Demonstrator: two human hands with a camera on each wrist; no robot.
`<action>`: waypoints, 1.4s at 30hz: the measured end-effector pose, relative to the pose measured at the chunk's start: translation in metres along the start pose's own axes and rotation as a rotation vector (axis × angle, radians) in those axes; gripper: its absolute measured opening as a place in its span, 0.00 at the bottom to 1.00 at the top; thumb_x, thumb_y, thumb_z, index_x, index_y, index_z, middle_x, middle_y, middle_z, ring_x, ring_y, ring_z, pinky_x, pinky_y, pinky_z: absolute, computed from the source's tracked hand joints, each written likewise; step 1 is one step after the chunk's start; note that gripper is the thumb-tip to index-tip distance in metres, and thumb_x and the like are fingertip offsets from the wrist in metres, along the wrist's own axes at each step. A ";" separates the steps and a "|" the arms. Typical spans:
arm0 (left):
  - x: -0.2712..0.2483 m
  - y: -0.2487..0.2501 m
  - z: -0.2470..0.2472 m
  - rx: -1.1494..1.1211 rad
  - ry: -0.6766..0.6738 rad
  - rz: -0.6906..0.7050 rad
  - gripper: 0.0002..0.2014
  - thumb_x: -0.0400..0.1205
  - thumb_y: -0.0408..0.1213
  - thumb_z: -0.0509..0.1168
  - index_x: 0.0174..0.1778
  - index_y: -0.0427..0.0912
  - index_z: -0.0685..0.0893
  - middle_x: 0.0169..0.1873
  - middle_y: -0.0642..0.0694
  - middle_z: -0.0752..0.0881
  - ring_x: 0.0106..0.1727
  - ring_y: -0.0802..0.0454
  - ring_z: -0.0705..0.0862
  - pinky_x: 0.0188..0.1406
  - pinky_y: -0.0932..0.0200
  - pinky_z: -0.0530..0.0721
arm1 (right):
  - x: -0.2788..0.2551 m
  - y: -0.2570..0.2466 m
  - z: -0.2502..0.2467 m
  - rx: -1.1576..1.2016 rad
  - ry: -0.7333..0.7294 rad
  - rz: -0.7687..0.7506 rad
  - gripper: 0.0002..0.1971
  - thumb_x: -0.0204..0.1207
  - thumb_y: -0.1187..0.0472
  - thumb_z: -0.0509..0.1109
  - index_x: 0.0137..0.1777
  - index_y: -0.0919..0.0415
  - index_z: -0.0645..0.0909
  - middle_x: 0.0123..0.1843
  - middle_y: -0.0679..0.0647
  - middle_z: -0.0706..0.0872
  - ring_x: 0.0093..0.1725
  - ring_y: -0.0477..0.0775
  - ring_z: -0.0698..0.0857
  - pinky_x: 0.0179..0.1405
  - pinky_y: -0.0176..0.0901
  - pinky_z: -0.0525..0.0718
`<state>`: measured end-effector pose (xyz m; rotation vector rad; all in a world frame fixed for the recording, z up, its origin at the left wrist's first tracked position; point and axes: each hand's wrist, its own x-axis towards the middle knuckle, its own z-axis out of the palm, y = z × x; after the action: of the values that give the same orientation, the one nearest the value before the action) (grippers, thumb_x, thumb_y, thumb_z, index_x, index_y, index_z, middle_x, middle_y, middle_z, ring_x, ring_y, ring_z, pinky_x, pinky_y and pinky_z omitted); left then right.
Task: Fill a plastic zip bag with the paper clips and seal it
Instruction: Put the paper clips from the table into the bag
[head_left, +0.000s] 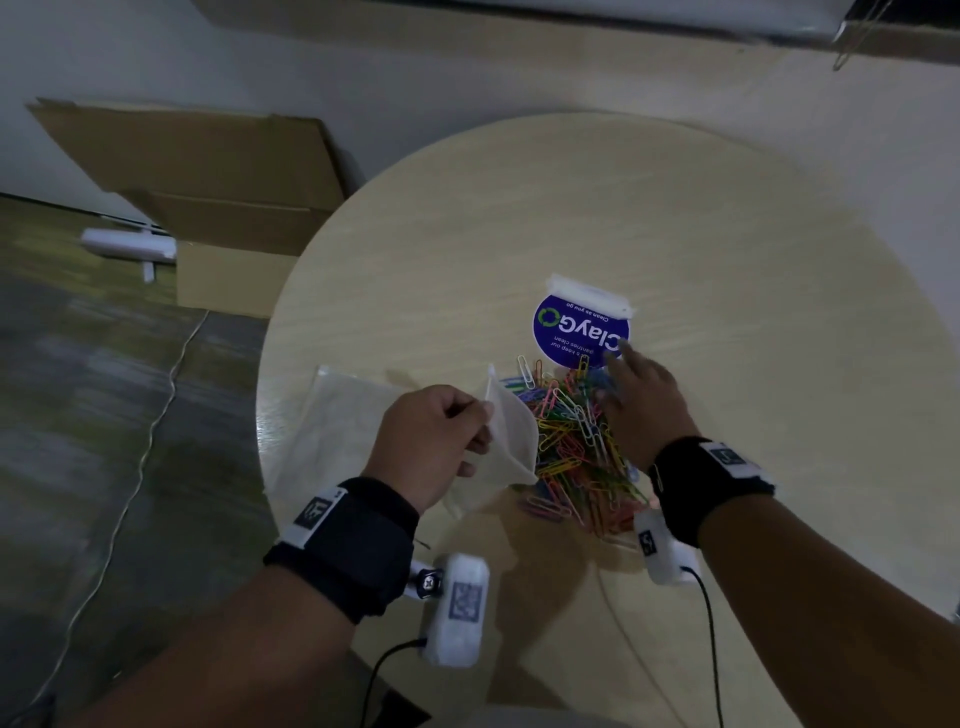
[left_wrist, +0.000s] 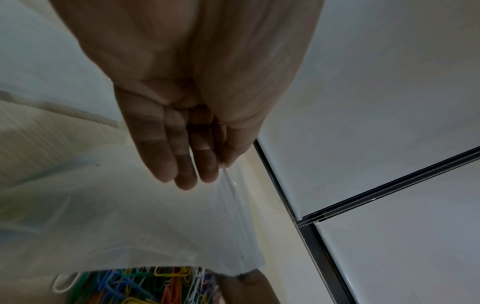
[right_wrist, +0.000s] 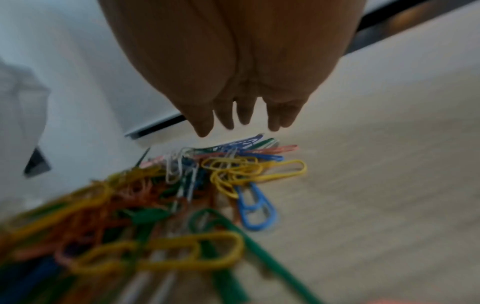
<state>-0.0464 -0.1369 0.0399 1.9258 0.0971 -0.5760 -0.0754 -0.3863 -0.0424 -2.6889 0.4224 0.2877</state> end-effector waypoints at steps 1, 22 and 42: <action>0.000 -0.001 0.000 0.006 0.001 0.005 0.12 0.84 0.40 0.69 0.37 0.38 0.87 0.31 0.45 0.90 0.38 0.46 0.91 0.29 0.59 0.85 | 0.000 -0.002 0.002 -0.050 -0.018 -0.045 0.24 0.82 0.52 0.60 0.78 0.53 0.66 0.81 0.56 0.68 0.76 0.65 0.67 0.74 0.59 0.71; 0.003 -0.003 0.004 0.029 -0.011 0.004 0.12 0.85 0.41 0.68 0.38 0.39 0.87 0.33 0.46 0.91 0.39 0.51 0.91 0.30 0.58 0.88 | -0.036 -0.029 -0.006 0.040 -0.025 0.112 0.16 0.79 0.53 0.64 0.66 0.52 0.82 0.56 0.57 0.83 0.54 0.61 0.82 0.54 0.49 0.81; 0.007 0.014 0.025 0.028 0.006 0.030 0.11 0.86 0.39 0.67 0.41 0.38 0.88 0.33 0.44 0.91 0.38 0.48 0.91 0.32 0.52 0.92 | -0.063 -0.086 -0.080 0.025 -0.074 -0.212 0.09 0.69 0.56 0.68 0.43 0.56 0.88 0.37 0.53 0.88 0.36 0.55 0.81 0.35 0.48 0.79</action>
<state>-0.0445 -0.1666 0.0410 1.9528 0.0640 -0.5546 -0.0945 -0.3285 0.0764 -2.6604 0.1160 0.3160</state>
